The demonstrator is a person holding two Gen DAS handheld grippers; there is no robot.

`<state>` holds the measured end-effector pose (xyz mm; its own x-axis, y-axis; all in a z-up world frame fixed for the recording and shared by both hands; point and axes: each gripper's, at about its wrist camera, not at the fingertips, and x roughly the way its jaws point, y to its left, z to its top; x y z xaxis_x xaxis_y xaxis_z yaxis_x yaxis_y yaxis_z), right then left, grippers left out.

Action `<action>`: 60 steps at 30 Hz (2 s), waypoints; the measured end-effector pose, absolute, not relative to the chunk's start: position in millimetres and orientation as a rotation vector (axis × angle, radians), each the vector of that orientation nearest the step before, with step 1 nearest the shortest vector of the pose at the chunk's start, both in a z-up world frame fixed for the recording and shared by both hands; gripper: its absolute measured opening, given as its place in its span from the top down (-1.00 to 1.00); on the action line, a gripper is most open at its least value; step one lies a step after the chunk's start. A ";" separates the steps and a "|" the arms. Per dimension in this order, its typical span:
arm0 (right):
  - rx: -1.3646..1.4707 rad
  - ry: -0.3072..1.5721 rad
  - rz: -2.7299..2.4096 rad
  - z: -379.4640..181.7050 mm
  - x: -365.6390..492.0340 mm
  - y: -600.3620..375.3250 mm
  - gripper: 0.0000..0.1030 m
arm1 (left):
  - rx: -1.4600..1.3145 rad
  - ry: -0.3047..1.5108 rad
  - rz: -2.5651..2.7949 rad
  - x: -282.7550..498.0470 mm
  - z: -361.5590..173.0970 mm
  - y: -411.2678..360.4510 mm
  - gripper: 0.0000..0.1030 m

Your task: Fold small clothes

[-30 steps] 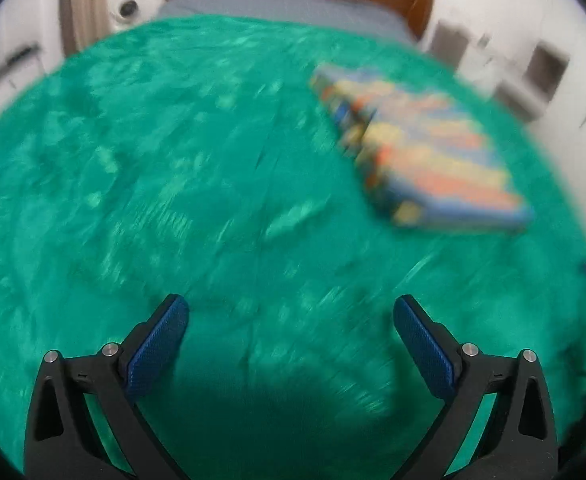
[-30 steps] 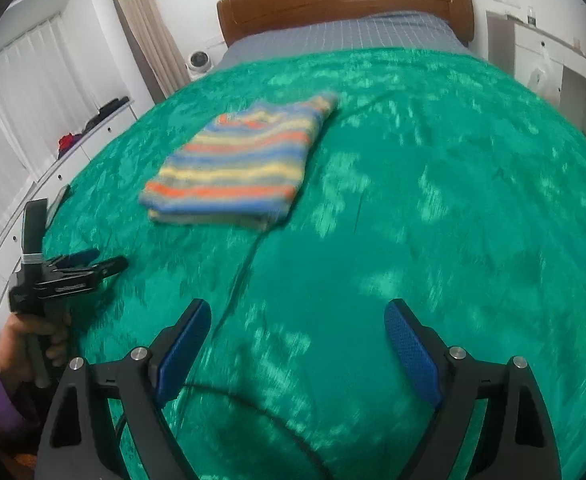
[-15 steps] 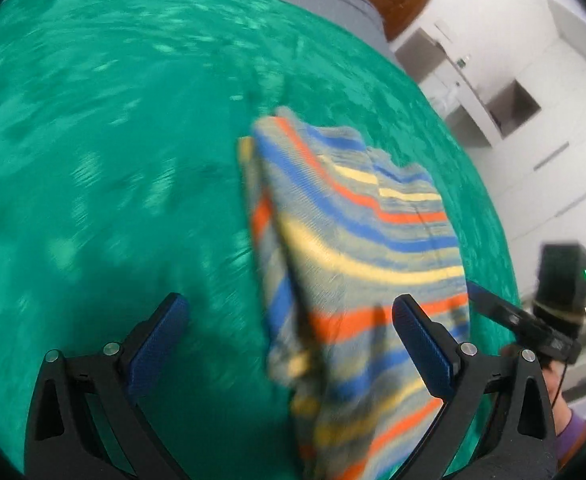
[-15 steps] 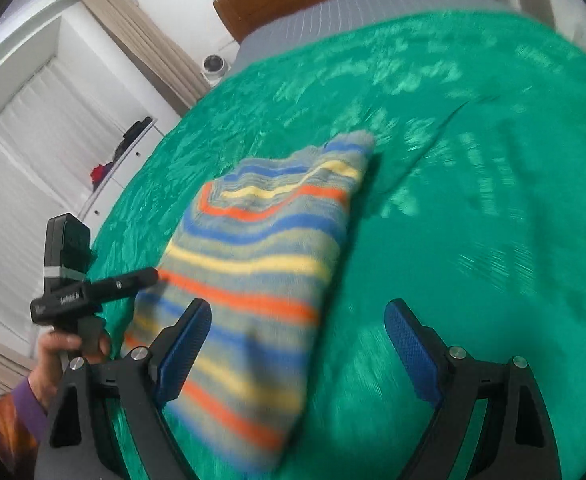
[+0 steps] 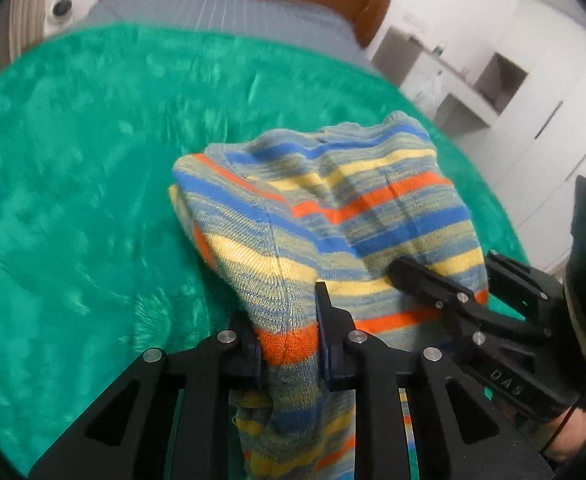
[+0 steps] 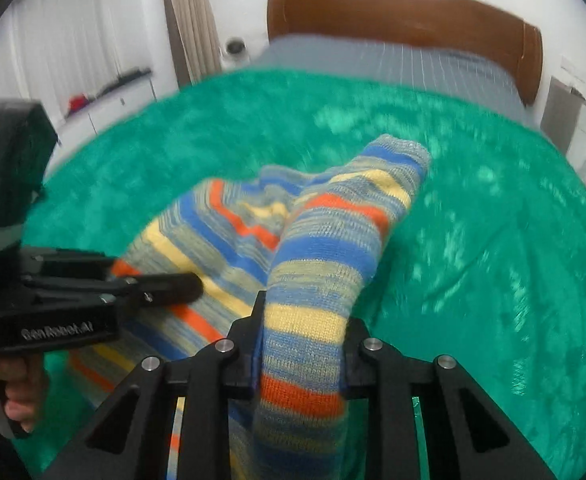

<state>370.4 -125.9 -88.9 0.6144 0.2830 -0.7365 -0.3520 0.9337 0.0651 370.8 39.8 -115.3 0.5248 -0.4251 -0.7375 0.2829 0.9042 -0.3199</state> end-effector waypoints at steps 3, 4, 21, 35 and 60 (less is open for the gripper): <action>-0.011 0.771 0.393 -58.1 361.1 -131.6 0.48 | -0.164 0.862 -0.433 362.0 -87.0 45.8 0.58; 0.003 0.763 0.397 -53.3 361.0 -132.2 0.48 | -0.168 0.856 -0.429 363.4 -85.0 47.3 0.51; -0.100 0.867 0.128 -68.0 207.6 -291.9 -0.85 | 0.080 0.788 -0.065 196.3 -122.2 90.7 -0.96; -0.495 0.723 0.183 47.5 50.8 -247.6 -0.96 | 0.080 0.666 0.123 112.4 -24.9 73.1 -0.99; -0.032 0.842 0.138 24.2 54.5 -207.6 -0.99 | 0.152 0.813 -0.002 82.4 -32.3 4.3 -0.99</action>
